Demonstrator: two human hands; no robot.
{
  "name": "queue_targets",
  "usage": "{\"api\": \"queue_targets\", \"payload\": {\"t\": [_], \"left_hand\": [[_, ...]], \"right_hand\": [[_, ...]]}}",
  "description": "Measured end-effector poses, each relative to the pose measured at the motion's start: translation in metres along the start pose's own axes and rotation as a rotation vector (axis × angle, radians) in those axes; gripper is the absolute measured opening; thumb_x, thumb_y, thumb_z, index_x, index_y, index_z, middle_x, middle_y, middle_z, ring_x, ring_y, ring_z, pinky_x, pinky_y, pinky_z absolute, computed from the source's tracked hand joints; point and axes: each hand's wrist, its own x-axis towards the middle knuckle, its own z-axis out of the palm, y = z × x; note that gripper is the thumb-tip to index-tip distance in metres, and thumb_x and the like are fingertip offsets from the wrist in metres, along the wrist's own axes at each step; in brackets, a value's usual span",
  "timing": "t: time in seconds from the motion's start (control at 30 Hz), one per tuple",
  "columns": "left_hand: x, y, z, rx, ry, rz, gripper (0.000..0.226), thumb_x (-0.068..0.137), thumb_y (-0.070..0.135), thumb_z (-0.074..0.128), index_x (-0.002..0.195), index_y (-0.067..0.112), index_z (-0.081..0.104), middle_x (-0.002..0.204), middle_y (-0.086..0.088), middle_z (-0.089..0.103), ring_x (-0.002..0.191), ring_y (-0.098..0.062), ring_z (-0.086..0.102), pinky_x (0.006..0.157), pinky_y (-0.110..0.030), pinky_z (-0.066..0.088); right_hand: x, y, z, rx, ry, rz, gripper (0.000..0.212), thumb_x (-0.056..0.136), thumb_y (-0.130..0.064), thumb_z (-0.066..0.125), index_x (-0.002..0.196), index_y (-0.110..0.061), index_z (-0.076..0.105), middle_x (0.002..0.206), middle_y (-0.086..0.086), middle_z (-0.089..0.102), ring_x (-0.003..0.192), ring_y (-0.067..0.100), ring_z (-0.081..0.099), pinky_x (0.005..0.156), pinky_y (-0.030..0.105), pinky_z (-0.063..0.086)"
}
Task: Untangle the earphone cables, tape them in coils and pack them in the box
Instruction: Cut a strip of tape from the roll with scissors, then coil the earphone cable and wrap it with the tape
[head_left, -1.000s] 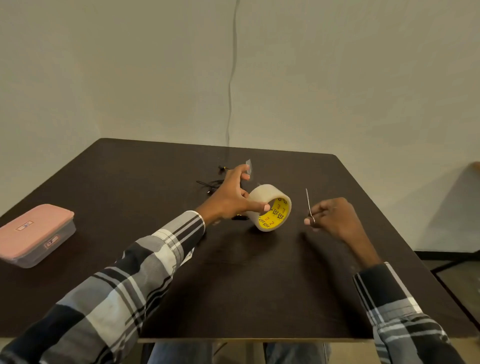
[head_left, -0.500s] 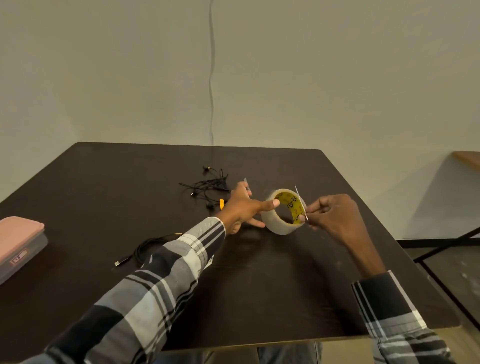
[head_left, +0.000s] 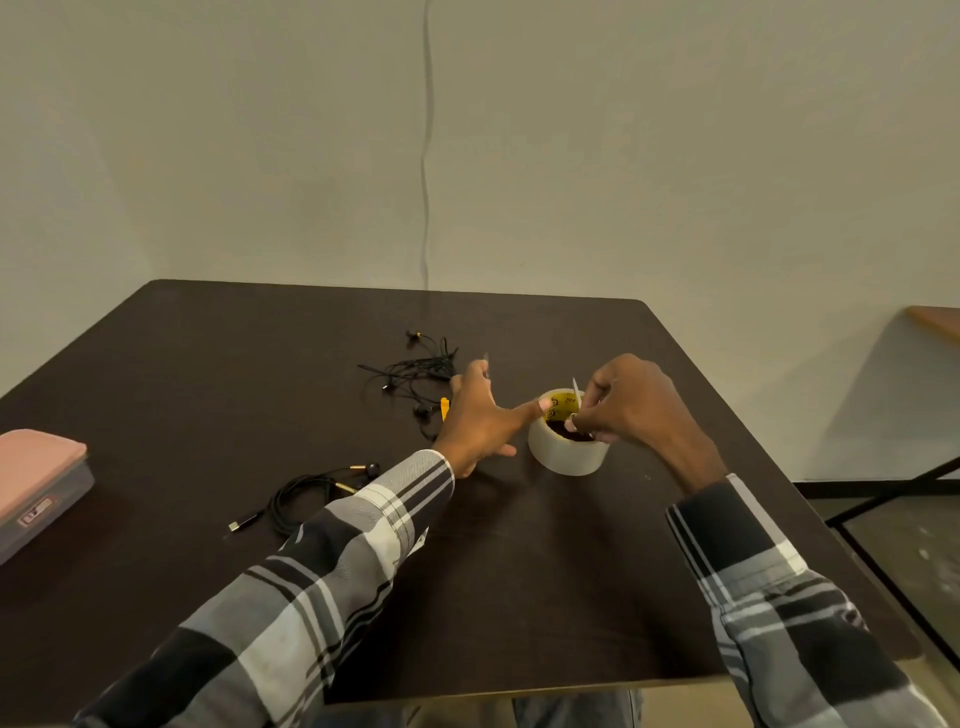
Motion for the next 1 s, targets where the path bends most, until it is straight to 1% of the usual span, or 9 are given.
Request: {"api": "queue_targets", "payload": {"t": [0.07, 0.13, 0.3, 0.47, 0.53, 0.6, 0.7, 0.83, 1.0], "left_hand": [[0.003, 0.001, -0.005, -0.001, 0.039, 0.019, 0.078, 0.086, 0.034, 0.073, 0.148, 0.022, 0.027, 0.146, -0.004, 0.029, 0.125, -0.023, 0.047, 0.053, -0.024, 0.058], [0.007, 0.002, -0.012, -0.009, 0.070, 0.034, 0.066, 0.092, 0.028, 0.066, 0.146, 0.024, 0.030, 0.143, -0.003, 0.032, 0.120, -0.027, 0.054, 0.050, -0.022, 0.056], [0.008, 0.002, -0.027, -0.046, 0.113, 0.040, 0.049, 0.095, 0.021, 0.060, 0.139, 0.025, 0.038, 0.132, 0.000, 0.044, 0.105, -0.026, 0.063, 0.052, -0.023, 0.054], [0.003, 0.010, -0.036, -0.075, 0.113, 0.055, 0.029, 0.097, 0.014, 0.055, 0.124, 0.020, 0.049, 0.111, -0.003, 0.056, 0.067, -0.015, 0.064, 0.045, -0.018, 0.047], [0.000, 0.014, -0.039, -0.068, 0.093, 0.060, 0.023, 0.097, 0.014, 0.053, 0.119, 0.019, 0.054, 0.104, -0.003, 0.060, 0.059, -0.011, 0.063, 0.043, -0.017, 0.043], [-0.004, 0.018, -0.045, -0.076, 0.052, 0.066, 0.021, 0.098, 0.014, 0.053, 0.118, 0.018, 0.057, 0.101, -0.002, 0.063, 0.053, -0.008, 0.061, 0.042, -0.017, 0.040], [-0.011, 0.026, -0.055, -0.131, -0.020, 0.073, 0.021, 0.097, 0.013, 0.055, 0.116, 0.019, 0.061, 0.099, -0.001, 0.065, 0.050, -0.008, 0.058, 0.044, -0.018, 0.037], [-0.020, 0.035, -0.066, -0.143, -0.071, 0.101, 0.020, 0.096, 0.015, 0.058, 0.114, 0.022, 0.063, 0.107, -0.004, 0.068, 0.049, -0.008, 0.056, 0.043, -0.017, 0.035], [-0.032, 0.041, -0.084, -0.083, -0.065, 0.147, 0.020, 0.096, 0.014, 0.059, 0.113, 0.022, 0.065, 0.105, -0.013, 0.070, 0.046, -0.007, 0.055, 0.046, -0.022, 0.034]], "right_hand": [[0.006, -0.004, 0.003, -0.042, -0.049, 0.012, 0.019, 0.077, -0.021, 0.085, 0.073, -0.011, 0.069, 0.073, 0.003, 0.072, 0.059, 0.010, 0.068, 0.058, 0.020, 0.054], [0.010, -0.003, 0.004, -0.063, -0.087, 0.016, 0.018, 0.077, -0.020, 0.085, 0.075, -0.011, 0.070, 0.076, 0.004, 0.073, 0.062, 0.012, 0.069, 0.061, 0.022, 0.057], [0.012, -0.002, -0.004, -0.011, -0.183, 0.012, 0.011, 0.078, -0.009, 0.083, 0.077, -0.004, 0.074, 0.074, 0.008, 0.073, 0.059, 0.014, 0.067, 0.066, 0.026, 0.060], [0.011, -0.003, -0.014, 0.031, -0.238, 0.017, 0.011, 0.082, -0.012, 0.081, 0.080, -0.003, 0.075, 0.069, 0.007, 0.072, 0.050, 0.008, 0.062, 0.051, 0.019, 0.051], [0.012, 0.000, -0.018, 0.050, -0.155, -0.022, 0.015, 0.085, -0.018, 0.078, 0.077, -0.007, 0.074, 0.068, 0.006, 0.072, 0.048, 0.005, 0.061, 0.047, 0.015, 0.046], [0.013, 0.000, -0.020, 0.121, 0.028, -0.070, 0.019, 0.088, -0.025, 0.075, 0.077, -0.010, 0.072, 0.068, 0.004, 0.073, 0.052, 0.008, 0.064, 0.048, 0.017, 0.047], [0.008, -0.014, -0.016, 0.408, 0.202, -0.144, 0.019, 0.089, -0.026, 0.074, 0.081, -0.009, 0.073, 0.070, 0.004, 0.074, 0.055, 0.011, 0.065, 0.050, 0.020, 0.050], [0.000, -0.039, -0.002, 0.710, 0.135, -0.186, 0.013, 0.087, -0.020, 0.076, 0.090, -0.007, 0.074, 0.081, 0.010, 0.076, 0.063, 0.012, 0.066, 0.057, 0.024, 0.055], [-0.002, -0.062, 0.015, 0.791, 0.051, -0.192, 0.024, 0.081, -0.020, 0.083, 0.099, -0.008, 0.072, 0.086, 0.007, 0.072, 0.078, 0.011, 0.070, 0.064, 0.027, 0.060]]}}
